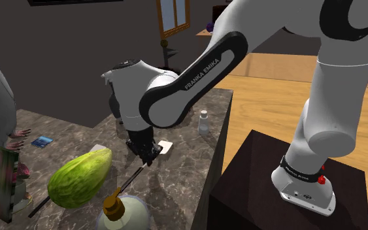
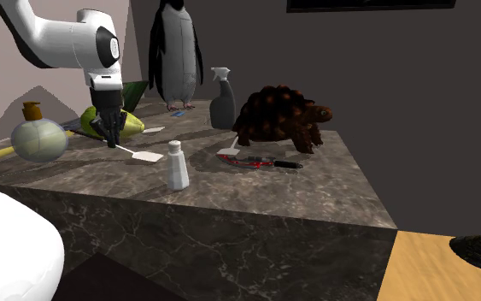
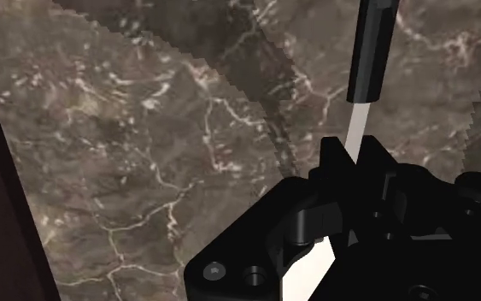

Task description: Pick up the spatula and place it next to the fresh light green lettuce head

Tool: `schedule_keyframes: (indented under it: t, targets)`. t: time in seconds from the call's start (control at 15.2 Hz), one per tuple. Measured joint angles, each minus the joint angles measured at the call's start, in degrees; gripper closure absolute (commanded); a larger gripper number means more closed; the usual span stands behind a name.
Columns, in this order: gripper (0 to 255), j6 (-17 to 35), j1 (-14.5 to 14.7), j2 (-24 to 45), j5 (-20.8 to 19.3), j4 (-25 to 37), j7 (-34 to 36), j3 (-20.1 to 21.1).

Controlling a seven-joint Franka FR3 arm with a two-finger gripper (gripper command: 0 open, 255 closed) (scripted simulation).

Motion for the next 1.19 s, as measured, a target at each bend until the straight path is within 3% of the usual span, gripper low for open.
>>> schedule_keyframes:
  t: [0.59,0.66,1.19]
  targets:
    - [255,2.3,0.3,1.4,-0.9,-1.1,0.6,-0.2]
    - [0,2.3,0.3,1.4,-0.9,-1.1,0.6,-0.2]
    - [0,0.2,-0.1,0.0,0.0,-0.2,-0.1,0.0]
